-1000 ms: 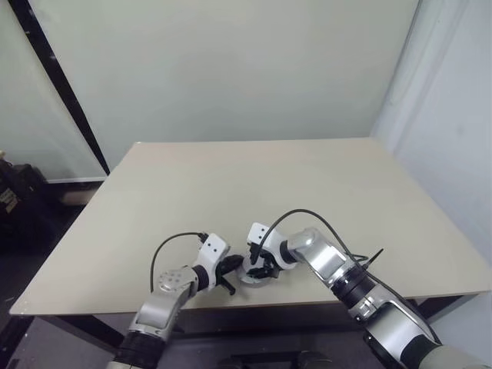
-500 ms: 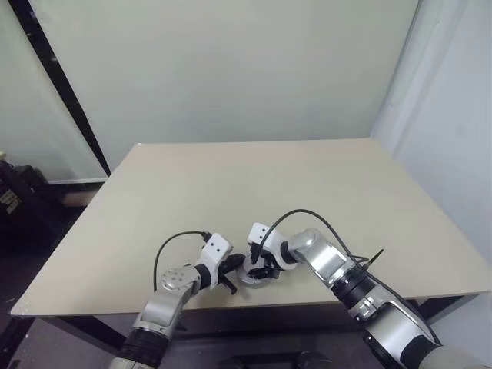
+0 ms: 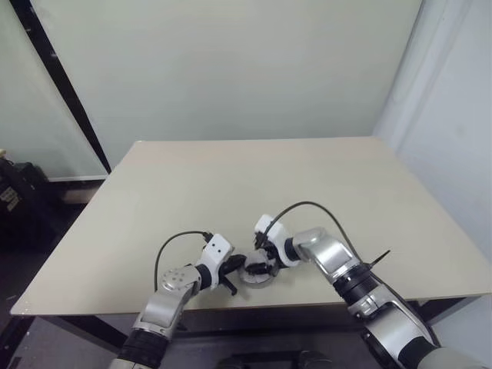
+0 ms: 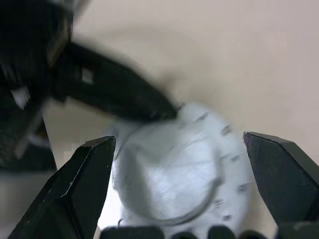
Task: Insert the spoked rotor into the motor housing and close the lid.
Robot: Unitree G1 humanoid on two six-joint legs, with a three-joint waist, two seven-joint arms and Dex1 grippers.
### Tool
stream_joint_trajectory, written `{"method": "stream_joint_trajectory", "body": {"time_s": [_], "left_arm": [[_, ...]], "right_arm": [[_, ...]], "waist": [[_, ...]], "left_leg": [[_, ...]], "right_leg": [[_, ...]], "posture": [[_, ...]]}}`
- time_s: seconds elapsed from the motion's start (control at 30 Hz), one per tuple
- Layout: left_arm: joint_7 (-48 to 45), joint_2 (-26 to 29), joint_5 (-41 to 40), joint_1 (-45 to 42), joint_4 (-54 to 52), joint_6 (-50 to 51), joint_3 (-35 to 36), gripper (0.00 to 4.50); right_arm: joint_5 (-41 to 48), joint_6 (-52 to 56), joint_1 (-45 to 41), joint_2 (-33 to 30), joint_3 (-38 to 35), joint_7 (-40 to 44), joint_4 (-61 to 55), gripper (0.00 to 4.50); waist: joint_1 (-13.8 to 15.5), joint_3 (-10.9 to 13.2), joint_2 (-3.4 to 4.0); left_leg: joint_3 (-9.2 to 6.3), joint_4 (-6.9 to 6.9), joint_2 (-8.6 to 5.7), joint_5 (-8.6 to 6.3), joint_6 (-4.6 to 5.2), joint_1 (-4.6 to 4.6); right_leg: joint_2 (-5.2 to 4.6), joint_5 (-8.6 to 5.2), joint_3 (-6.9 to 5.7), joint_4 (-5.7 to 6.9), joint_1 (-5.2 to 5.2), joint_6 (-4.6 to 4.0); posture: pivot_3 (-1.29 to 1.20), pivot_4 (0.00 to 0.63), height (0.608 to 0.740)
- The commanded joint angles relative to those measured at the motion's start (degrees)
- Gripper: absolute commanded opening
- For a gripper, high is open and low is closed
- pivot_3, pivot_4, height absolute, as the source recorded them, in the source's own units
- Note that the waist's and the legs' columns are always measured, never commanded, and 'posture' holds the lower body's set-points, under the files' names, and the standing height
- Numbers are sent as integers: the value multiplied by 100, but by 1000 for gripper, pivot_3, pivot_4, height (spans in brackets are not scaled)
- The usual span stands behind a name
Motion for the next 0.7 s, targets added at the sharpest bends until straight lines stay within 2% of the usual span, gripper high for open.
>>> {"method": "stream_joint_trajectory", "body": {"time_s": [0.03,0.27,0.5,0.7], "left_arm": [[-94,-35,68,45,89,90,-204,0],[-141,8,-27,-9,9,116,-76,0],[-190,89,-51,-20,-27,104,29,0],[-197,112,-52,-40,-31,121,95,0]], "right_arm": [[595,401,-197,39,-712,-33,-440,4473],[988,1022,-133,-51,-1281,-427,-416,4473],[599,-100,354,-656,-258,82,-817,4473],[499,-958,477,-624,79,253,-679,4473]], "waist": [[1,0,0],[-1,0,0],[-6,2,1],[-6,6,0]], "left_leg": [[0,-1,0,0,0,0],[1,-4,-1,0,0,-3],[5,-5,-3,-5,6,-12],[4,-4,2,-5,6,-17]], "right_leg": [[0,0,0,0,0,0],[0,0,0,-2,-2,0],[1,-2,1,-9,-9,1],[10,-1,0,-4,-17,3]], "posture": [[0,0,740],[0,0,740],[0,0,740],[0,0,740]]}}
